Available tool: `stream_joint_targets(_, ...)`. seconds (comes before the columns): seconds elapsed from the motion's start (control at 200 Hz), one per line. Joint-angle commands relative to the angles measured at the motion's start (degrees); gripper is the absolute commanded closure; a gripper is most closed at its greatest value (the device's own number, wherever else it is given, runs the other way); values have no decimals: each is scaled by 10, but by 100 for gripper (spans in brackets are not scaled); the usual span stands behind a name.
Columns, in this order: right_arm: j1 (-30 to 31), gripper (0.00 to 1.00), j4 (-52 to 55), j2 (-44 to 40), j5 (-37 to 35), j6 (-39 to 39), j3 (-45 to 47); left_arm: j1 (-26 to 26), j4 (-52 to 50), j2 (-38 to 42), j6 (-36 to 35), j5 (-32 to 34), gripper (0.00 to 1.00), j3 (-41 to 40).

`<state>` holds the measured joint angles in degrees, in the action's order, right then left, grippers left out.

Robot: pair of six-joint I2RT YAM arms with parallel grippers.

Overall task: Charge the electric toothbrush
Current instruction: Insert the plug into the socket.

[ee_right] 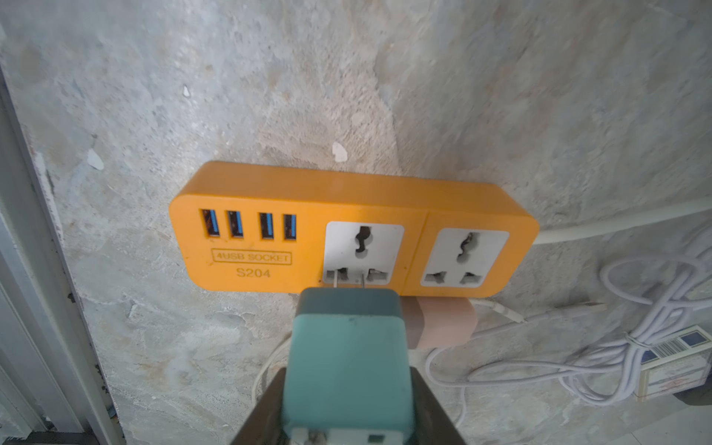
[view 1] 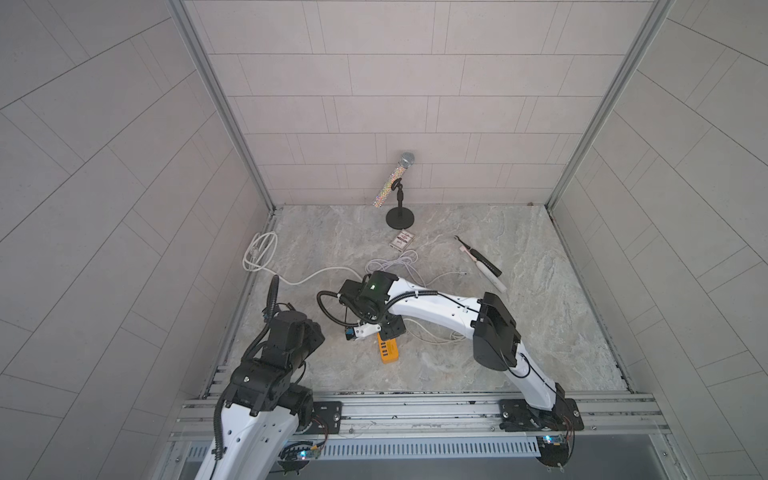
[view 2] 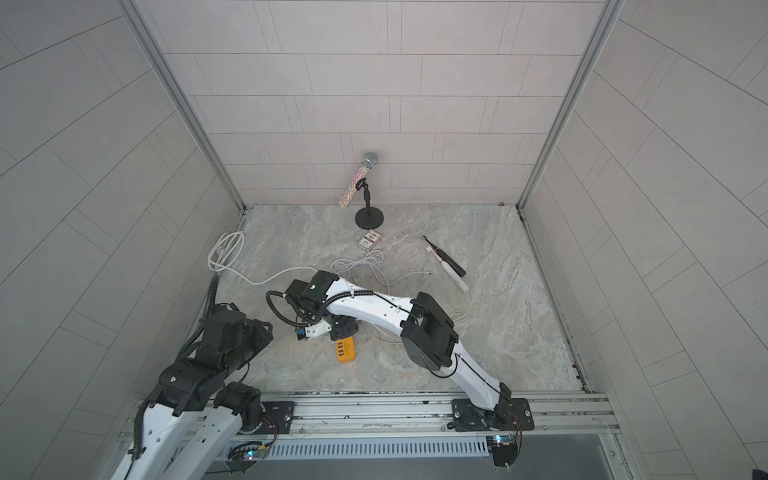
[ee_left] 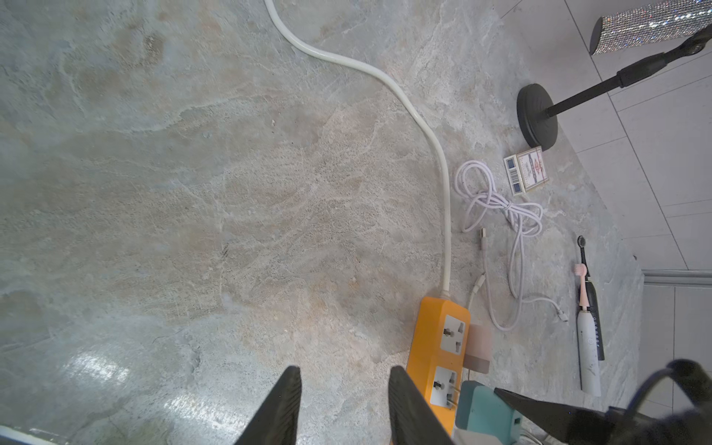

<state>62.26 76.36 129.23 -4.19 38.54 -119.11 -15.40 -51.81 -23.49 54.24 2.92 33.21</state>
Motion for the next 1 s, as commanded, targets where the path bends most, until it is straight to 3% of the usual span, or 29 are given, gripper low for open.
stream_joint_targets(0.0,7,100,-5,-9,5,16,16,3,-16,7,5,13,57,15)
stream_joint_targets(0.23,23,100,36,48,28,18,-49,3,-23,7,2,15,57,40)
stream_joint_targets(0.595,7,100,76,68,-6,16,-89,3,-25,-3,-10,2,57,69)
stream_joint_targets(0.815,17,100,102,138,29,13,-153,3,-19,-6,-9,-5,57,75)
stream_joint_targets(0.996,28,100,91,155,54,10,-153,4,-16,-8,-10,-4,57,75)
